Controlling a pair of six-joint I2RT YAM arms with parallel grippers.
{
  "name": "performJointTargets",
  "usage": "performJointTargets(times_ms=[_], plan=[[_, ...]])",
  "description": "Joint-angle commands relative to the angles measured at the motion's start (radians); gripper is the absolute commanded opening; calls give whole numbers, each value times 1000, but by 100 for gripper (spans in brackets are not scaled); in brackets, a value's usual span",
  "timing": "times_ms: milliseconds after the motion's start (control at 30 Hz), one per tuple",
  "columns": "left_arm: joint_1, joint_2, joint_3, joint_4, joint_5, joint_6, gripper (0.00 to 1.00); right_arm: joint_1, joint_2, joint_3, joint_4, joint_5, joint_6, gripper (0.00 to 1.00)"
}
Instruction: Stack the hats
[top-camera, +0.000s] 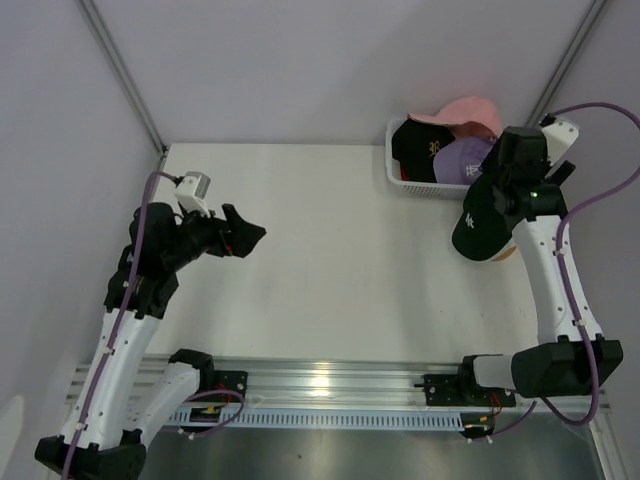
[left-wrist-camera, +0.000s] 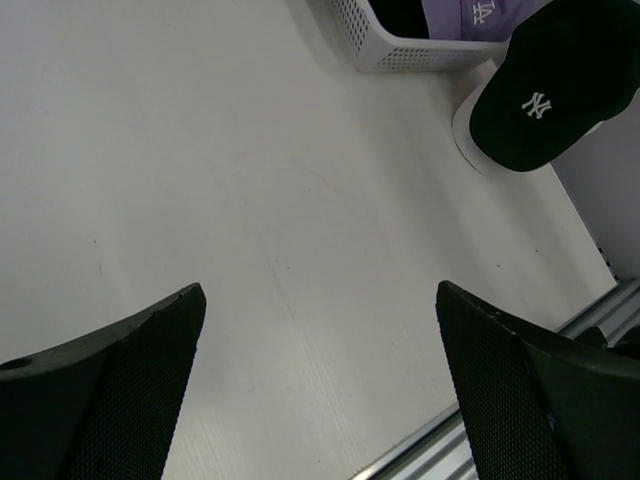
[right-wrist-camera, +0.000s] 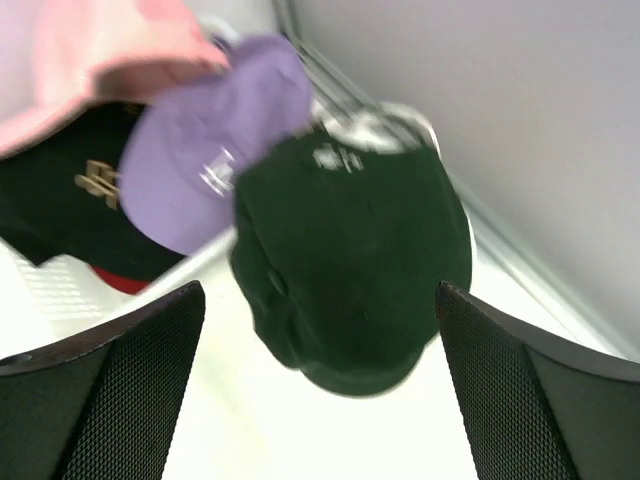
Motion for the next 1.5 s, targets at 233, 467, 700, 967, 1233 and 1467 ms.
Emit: performJointTargets(times_ms=[233, 467, 700, 967, 1233, 1467], plan=[[-318, 144, 31, 256, -135, -294, 100, -411, 55, 40, 185, -533, -86, 92], [-528, 472, 83, 570, -221, -411, 99, -499, 143, -80, 323, -626, -69, 84], [-624, 826, 186, 923, -213, -578, 98, -528, 126, -201, 525, -685, -47, 79], [-667, 1025, 332, 994, -232, -600, 95, -547, 215, -241, 575, -666, -61, 77], [-692, 1216, 766, 807, -364, -433, 96, -512, 240, -416, 665, -623, -27, 71], [-696, 1494, 1115, 784, -374, -406, 97, -472, 174, -562, 754, -585, 10, 68]])
